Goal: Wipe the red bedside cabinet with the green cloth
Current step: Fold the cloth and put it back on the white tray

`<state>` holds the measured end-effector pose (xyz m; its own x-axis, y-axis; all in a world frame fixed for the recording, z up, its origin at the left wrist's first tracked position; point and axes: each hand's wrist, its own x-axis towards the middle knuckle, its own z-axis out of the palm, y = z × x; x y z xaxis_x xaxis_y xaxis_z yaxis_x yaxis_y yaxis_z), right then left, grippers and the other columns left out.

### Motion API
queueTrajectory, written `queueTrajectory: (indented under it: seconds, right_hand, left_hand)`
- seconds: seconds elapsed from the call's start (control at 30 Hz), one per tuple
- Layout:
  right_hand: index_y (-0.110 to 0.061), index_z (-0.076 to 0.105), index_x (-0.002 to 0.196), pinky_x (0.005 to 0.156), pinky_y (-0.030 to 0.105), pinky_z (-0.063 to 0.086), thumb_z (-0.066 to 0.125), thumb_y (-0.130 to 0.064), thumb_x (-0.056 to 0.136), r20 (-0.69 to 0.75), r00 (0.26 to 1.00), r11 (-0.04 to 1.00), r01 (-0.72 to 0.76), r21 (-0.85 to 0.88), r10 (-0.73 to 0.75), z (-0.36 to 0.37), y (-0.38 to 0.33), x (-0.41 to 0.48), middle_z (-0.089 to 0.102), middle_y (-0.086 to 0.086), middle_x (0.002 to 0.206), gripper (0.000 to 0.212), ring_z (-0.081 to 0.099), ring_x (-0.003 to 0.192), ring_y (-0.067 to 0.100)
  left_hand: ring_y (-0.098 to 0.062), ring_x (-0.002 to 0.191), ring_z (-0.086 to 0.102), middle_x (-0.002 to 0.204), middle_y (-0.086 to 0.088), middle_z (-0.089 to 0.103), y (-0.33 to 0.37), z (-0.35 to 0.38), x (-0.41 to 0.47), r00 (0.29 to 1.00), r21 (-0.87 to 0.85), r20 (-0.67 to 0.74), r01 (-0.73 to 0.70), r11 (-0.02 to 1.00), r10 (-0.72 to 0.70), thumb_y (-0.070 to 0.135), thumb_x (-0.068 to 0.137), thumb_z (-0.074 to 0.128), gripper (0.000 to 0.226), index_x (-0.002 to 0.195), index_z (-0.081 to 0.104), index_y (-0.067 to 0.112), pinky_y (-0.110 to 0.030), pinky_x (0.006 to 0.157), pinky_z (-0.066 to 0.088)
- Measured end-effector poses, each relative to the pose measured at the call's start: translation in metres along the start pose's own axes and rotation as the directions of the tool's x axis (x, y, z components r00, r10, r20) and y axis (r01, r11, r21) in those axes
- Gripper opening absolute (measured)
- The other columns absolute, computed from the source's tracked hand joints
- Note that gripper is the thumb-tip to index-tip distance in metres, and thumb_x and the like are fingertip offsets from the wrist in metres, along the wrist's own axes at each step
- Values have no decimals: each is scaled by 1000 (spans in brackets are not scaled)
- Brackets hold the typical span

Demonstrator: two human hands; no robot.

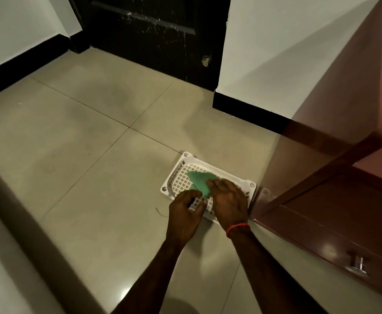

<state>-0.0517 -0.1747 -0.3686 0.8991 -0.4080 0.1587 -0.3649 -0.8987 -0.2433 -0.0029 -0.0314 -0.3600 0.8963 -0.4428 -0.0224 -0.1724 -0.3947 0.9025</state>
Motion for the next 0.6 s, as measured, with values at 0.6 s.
queueTrajectory:
  seconds: [0.6]
  right_hand:
    - [-26,52,138,109,40,42,51,-29,94,176,984,995,-26,92,9,-21,5,-64,59,1,137,44,50,130,21]
  left_hand:
    - [-37,139,50,152,-12,53,-7,-18,-30,929,732,366,-326,598,57,57,65,88,100,148,50,19,-53,103,48]
